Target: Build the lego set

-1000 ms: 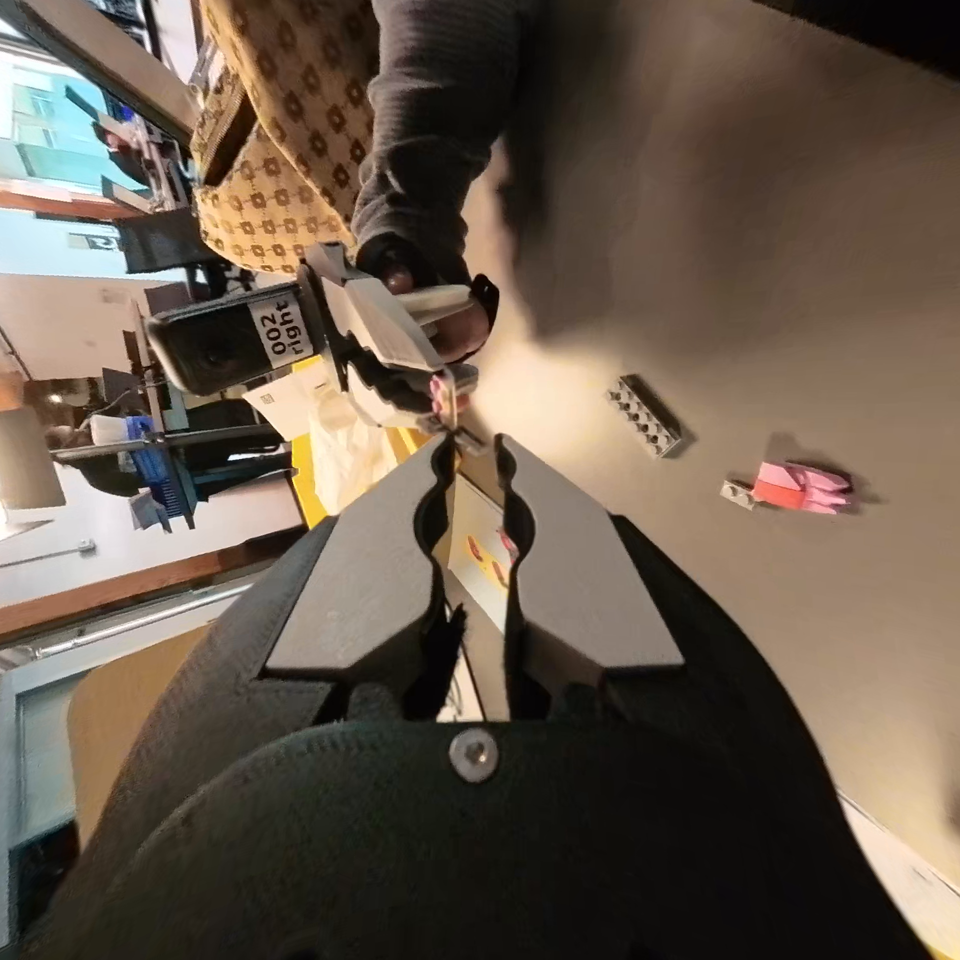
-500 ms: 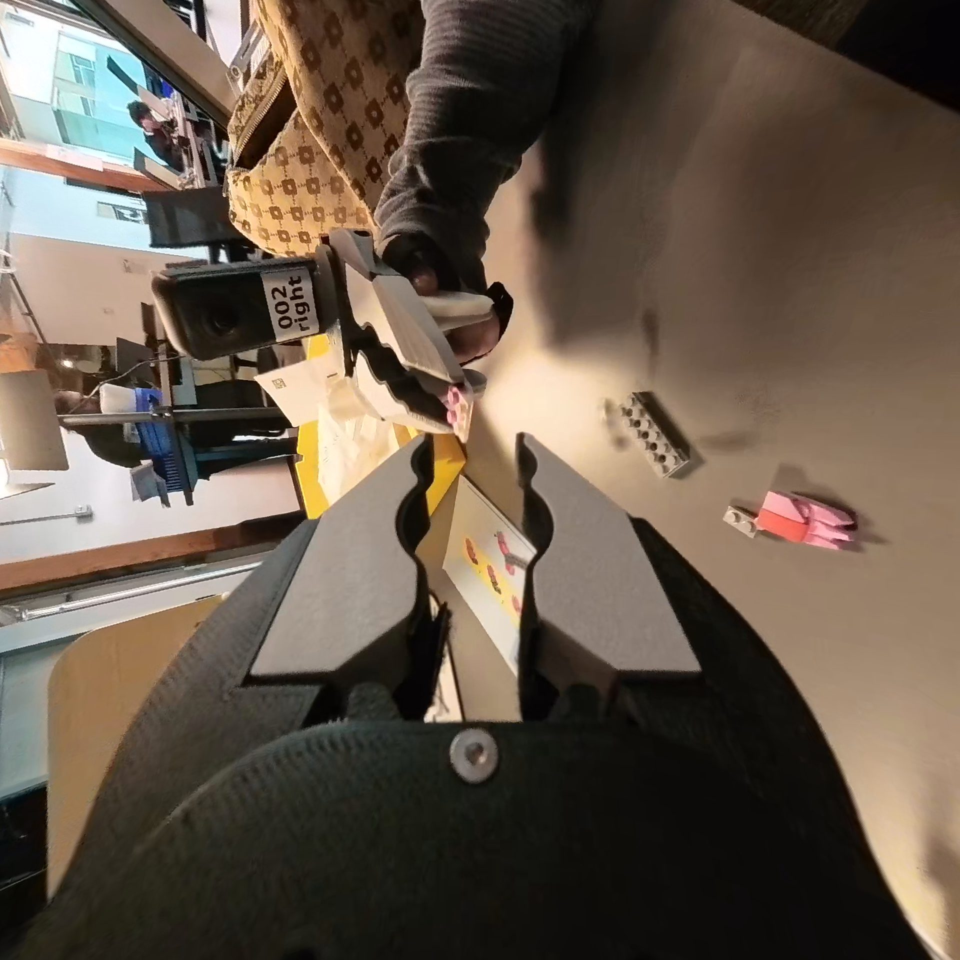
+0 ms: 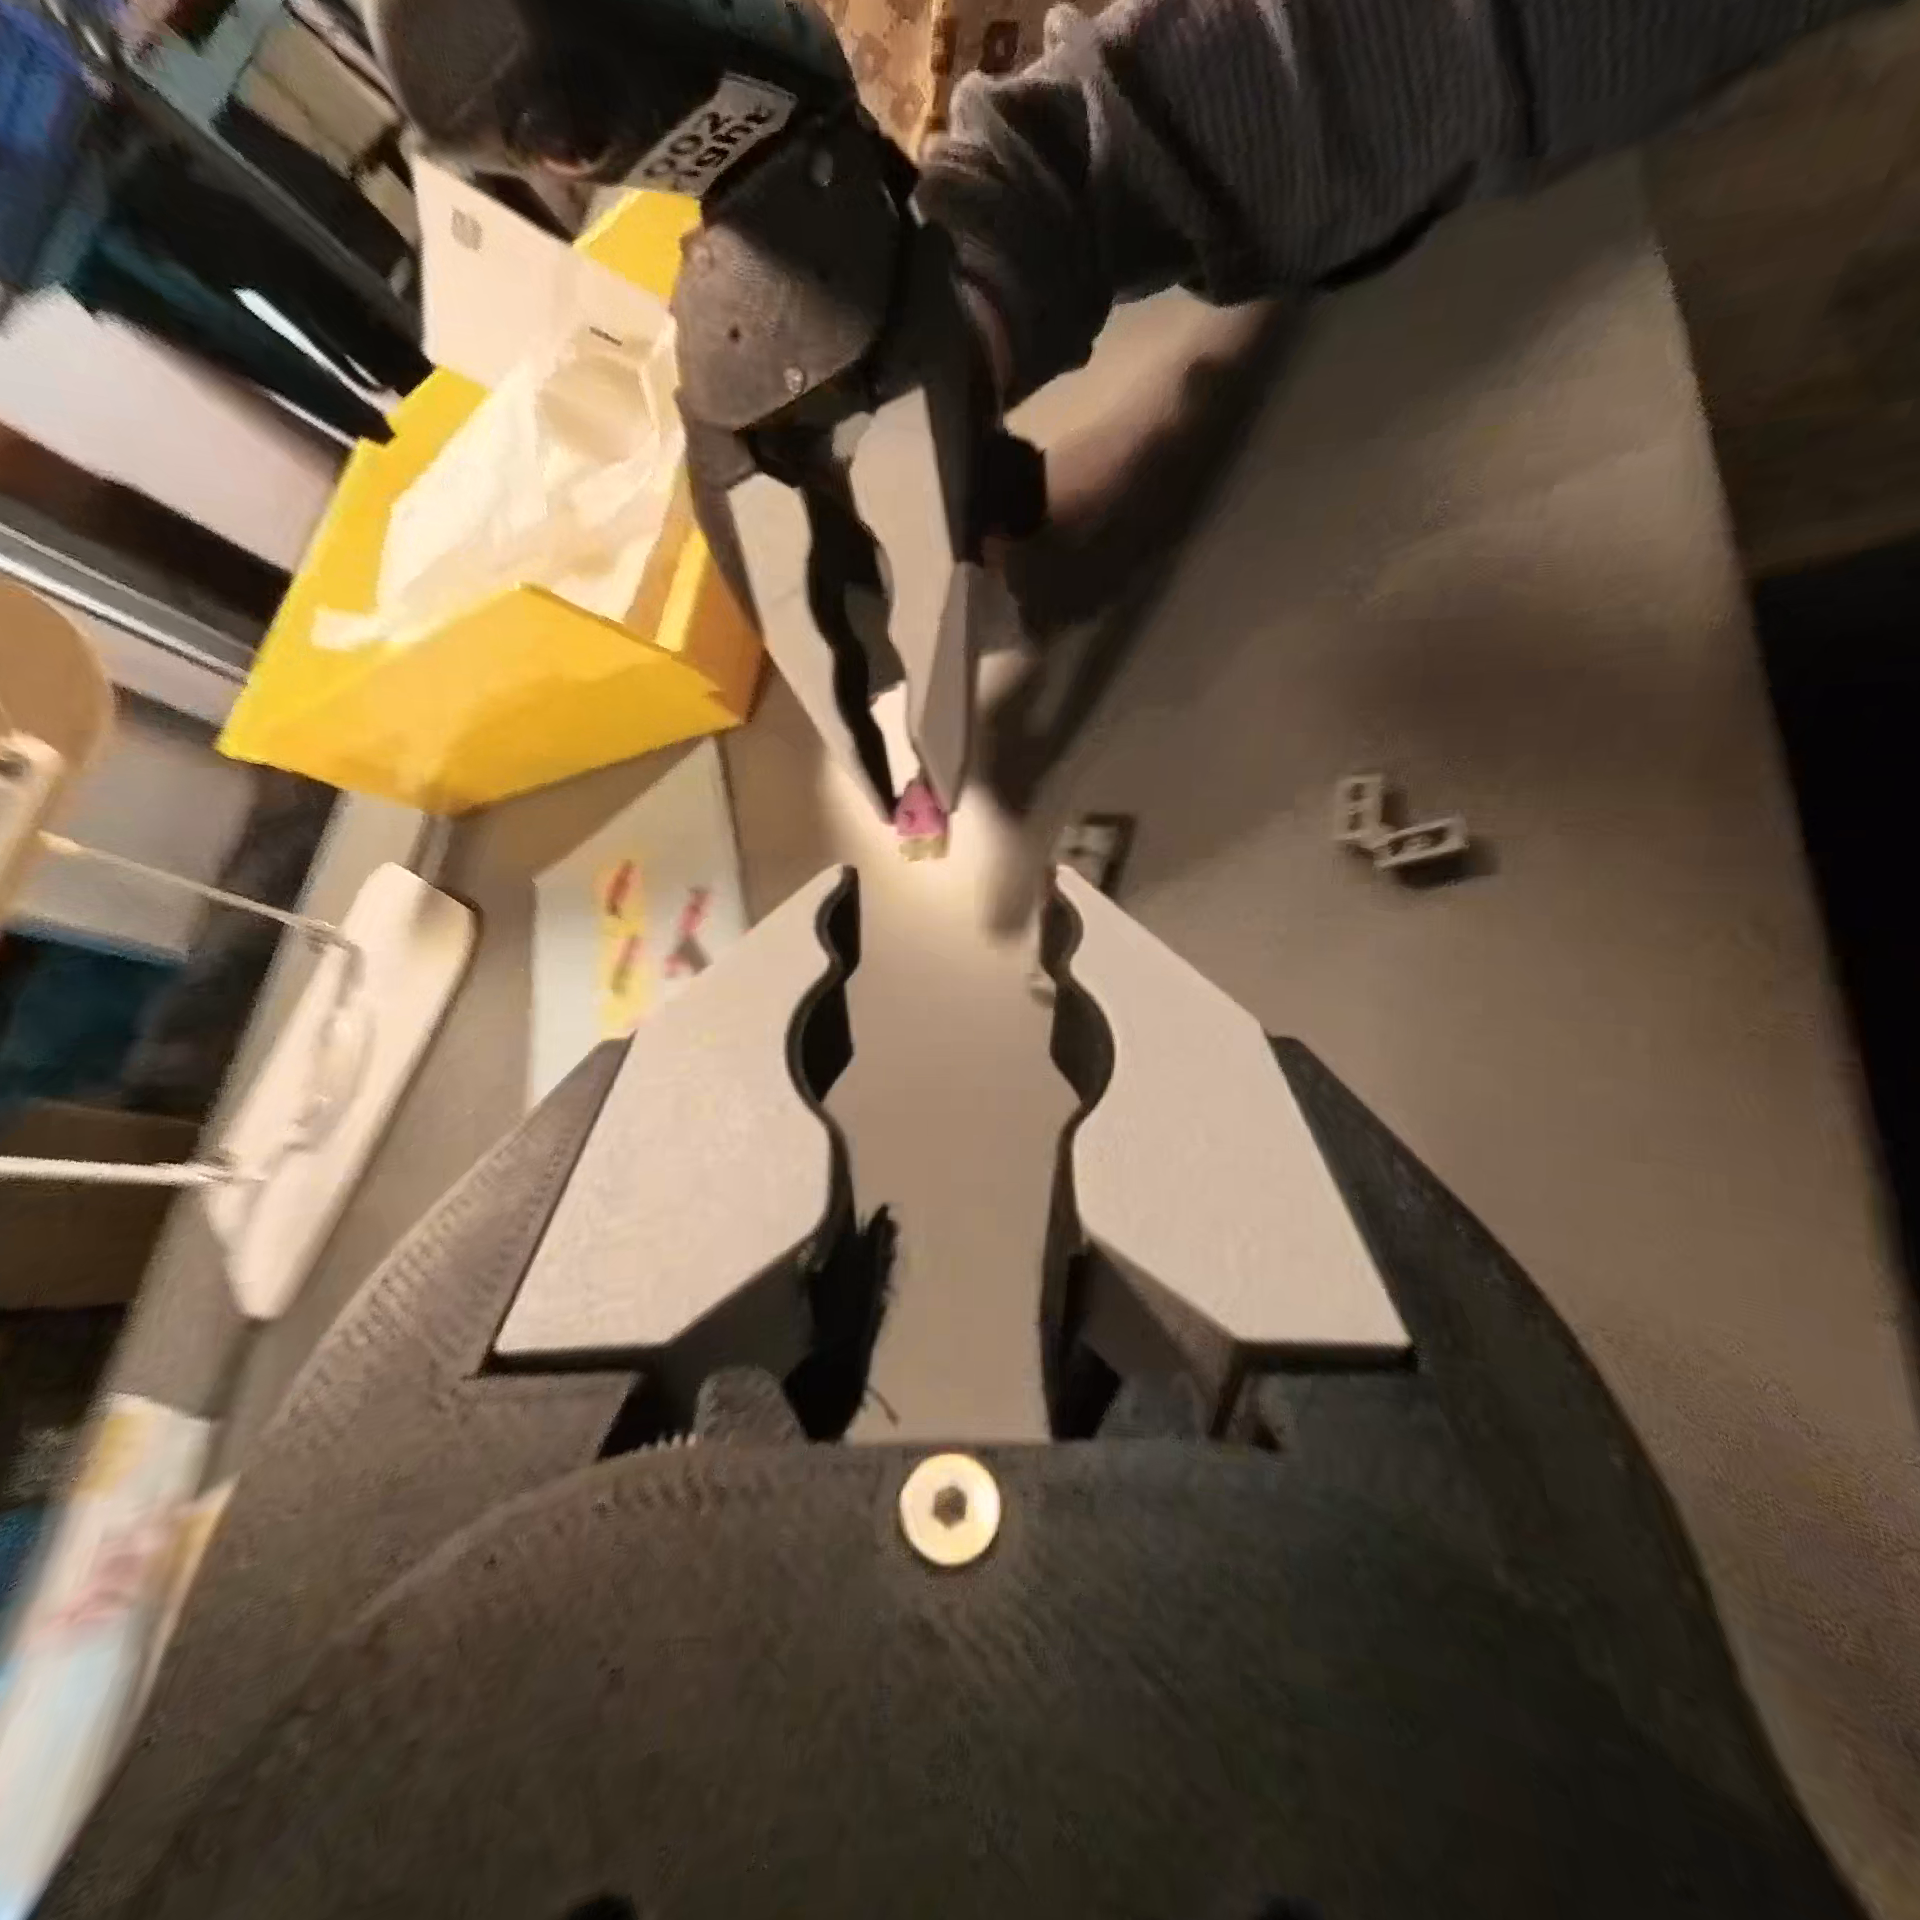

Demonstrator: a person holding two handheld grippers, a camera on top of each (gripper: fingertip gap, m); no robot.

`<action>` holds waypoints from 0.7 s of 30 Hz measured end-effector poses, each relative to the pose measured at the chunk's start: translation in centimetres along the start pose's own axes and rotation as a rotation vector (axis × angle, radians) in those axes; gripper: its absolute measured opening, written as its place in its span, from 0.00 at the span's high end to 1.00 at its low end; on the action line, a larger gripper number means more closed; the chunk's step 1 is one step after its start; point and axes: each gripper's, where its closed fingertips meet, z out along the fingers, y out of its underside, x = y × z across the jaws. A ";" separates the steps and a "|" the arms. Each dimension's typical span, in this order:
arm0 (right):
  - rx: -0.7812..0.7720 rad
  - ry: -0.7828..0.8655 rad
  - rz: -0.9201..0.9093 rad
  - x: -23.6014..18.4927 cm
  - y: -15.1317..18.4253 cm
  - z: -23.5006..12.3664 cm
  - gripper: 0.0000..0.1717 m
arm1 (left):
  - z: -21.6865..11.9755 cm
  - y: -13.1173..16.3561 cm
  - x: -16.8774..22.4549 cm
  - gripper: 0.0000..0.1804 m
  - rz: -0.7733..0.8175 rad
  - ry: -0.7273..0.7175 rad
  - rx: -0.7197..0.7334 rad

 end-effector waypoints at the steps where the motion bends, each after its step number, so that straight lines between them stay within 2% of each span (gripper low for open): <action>1: -0.023 -0.007 -0.006 -0.2 0.4 0.3 0.92 | 0.0 0.1 1.1 0.82 -0.068 0.030 -0.003; 4: -0.120 -0.005 -0.014 -0.2 2.0 1.0 0.92 | 0.0 -0.3 5.0 0.76 -0.286 0.188 -0.004; 8: -0.133 -0.012 -0.010 -0.5 2.2 1.0 0.92 | 0.7 -0.8 9.1 0.67 -0.520 0.380 -0.034; 10: -0.132 -0.018 0.002 -0.5 2.3 0.9 0.86 | 1.3 -0.8 10.4 0.65 -0.587 0.430 -0.065; 15: -0.075 -0.011 0.027 -0.2 1.6 0.1 0.76 | 2.4 -0.1 11.3 0.72 -0.605 0.430 -0.120; 21: 0.073 -0.041 0.052 -0.5 -0.8 -1.3 0.77 | 3.1 0.8 10.6 0.86 -0.523 0.345 -0.159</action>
